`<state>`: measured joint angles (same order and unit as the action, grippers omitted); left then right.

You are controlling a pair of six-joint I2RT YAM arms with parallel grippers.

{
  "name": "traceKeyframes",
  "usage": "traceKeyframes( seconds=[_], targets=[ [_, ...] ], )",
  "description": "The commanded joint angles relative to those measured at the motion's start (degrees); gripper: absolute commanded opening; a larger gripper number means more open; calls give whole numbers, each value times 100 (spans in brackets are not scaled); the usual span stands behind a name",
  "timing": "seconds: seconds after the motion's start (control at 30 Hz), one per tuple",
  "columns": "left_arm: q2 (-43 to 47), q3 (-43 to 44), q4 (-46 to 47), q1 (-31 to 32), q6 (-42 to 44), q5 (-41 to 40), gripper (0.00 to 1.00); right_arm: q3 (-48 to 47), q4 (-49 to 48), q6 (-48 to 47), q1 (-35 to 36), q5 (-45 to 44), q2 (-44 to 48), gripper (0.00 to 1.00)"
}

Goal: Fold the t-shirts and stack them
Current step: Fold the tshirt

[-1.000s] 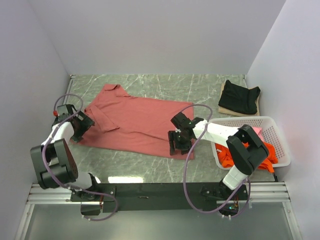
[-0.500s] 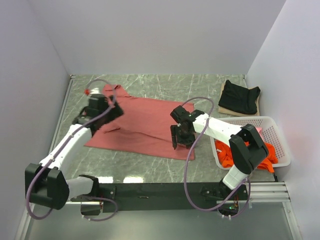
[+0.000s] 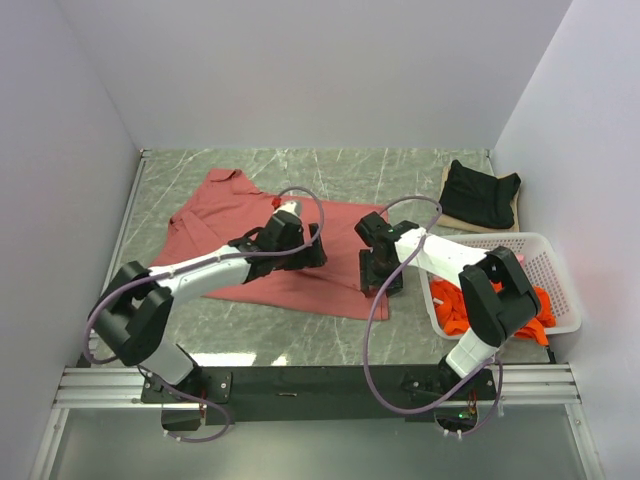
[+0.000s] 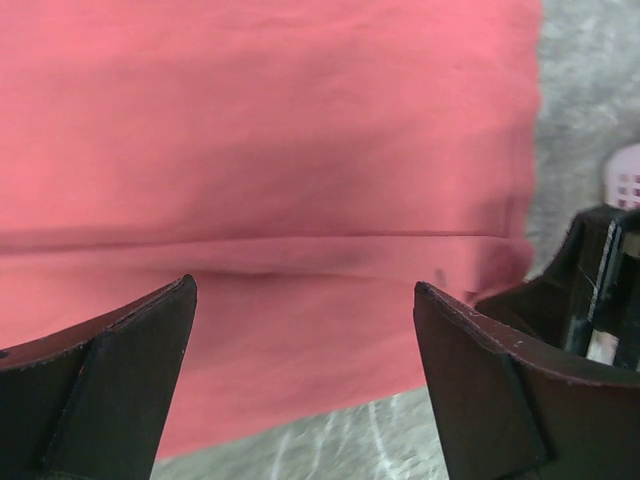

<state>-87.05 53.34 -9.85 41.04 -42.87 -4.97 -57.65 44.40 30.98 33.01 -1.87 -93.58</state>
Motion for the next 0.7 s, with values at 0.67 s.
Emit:
traceKeyframes(
  seconds=[0.67],
  targets=[
    [372, -1545, 1573, 194, -468, 339, 95, -422, -599, 154, -840, -1070, -205, 54]
  ],
)
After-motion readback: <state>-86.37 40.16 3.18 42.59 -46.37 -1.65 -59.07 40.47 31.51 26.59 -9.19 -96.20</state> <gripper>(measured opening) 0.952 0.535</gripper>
